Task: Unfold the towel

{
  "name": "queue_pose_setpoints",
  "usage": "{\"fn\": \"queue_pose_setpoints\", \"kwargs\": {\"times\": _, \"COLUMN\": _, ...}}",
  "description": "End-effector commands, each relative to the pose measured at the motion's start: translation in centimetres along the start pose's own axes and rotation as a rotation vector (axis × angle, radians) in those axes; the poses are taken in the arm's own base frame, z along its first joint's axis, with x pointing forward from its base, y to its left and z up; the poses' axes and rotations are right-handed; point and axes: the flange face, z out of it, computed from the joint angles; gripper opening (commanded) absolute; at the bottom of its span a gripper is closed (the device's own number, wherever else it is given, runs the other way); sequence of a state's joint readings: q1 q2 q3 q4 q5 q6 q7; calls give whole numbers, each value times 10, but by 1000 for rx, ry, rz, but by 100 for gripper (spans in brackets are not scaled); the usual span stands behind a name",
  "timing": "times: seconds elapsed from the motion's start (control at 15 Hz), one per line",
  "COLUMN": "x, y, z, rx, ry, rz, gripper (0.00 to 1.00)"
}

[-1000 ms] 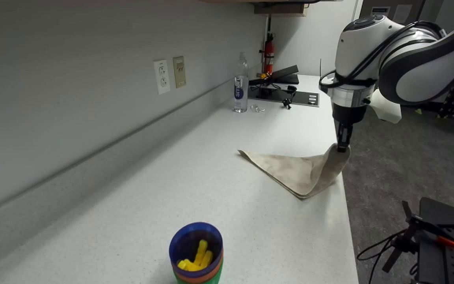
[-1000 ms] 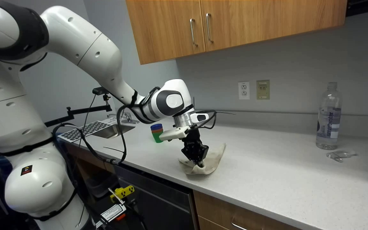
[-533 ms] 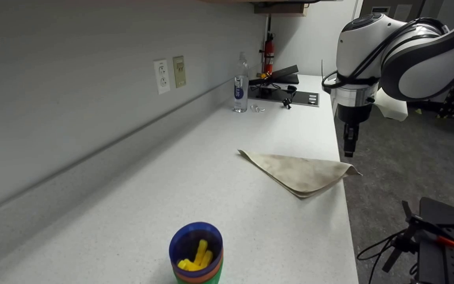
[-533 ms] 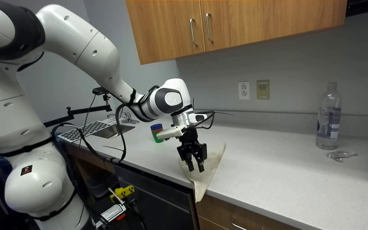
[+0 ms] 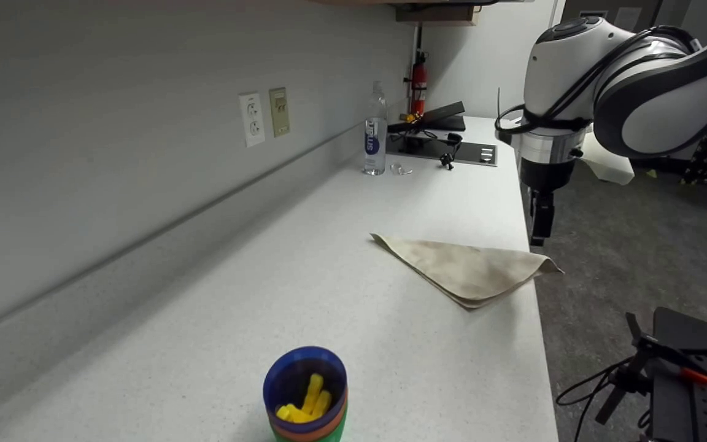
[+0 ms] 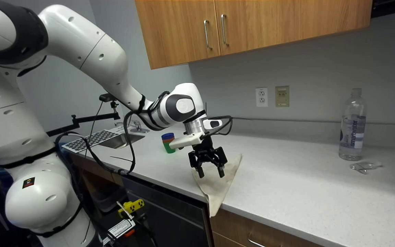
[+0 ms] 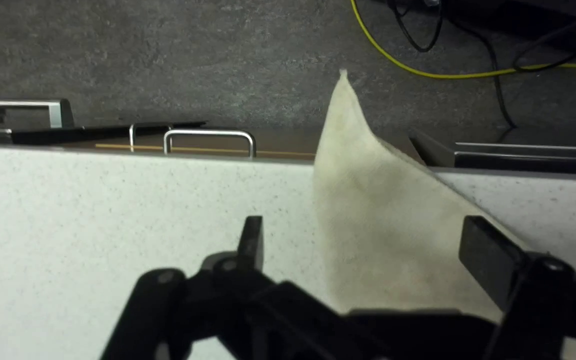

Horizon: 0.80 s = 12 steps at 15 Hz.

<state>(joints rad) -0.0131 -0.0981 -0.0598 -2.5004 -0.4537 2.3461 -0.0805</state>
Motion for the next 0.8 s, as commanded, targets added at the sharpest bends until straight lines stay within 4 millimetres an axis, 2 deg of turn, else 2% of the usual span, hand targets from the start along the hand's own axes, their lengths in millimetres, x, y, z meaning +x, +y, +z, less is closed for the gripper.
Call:
{"fn": "queue_pose_setpoints", "kwargs": {"times": 0.0, "x": 9, "y": -31, "z": -25, "rx": 35, "ry": 116, "rz": -126, "gripper": 100}}
{"fn": "queue_pose_setpoints", "kwargs": {"times": 0.13, "x": 28, "y": -43, "z": -27, "rx": 56, "ry": 176, "rz": -200, "gripper": 100}}
{"fn": "queue_pose_setpoints", "kwargs": {"times": 0.27, "x": 36, "y": -52, "z": -27, "rx": 84, "ry": 211, "rz": -262, "gripper": 100}}
{"fn": "queue_pose_setpoints", "kwargs": {"times": 0.47, "x": 31, "y": -68, "z": -30, "rx": 141, "ry": 244, "rz": -353, "gripper": 100}}
{"fn": "queue_pose_setpoints", "kwargs": {"times": 0.6, "x": 25, "y": -81, "z": -39, "rx": 224, "ry": 298, "rz": -405, "gripper": 100}}
{"fn": "queue_pose_setpoints", "kwargs": {"times": 0.67, "x": 34, "y": -71, "z": -29, "rx": 175, "ry": 236, "rz": -350, "gripper": 100}}
{"fn": "queue_pose_setpoints", "kwargs": {"times": 0.73, "x": 34, "y": -76, "z": -32, "rx": 204, "ry": 254, "rz": -373, "gripper": 100}}
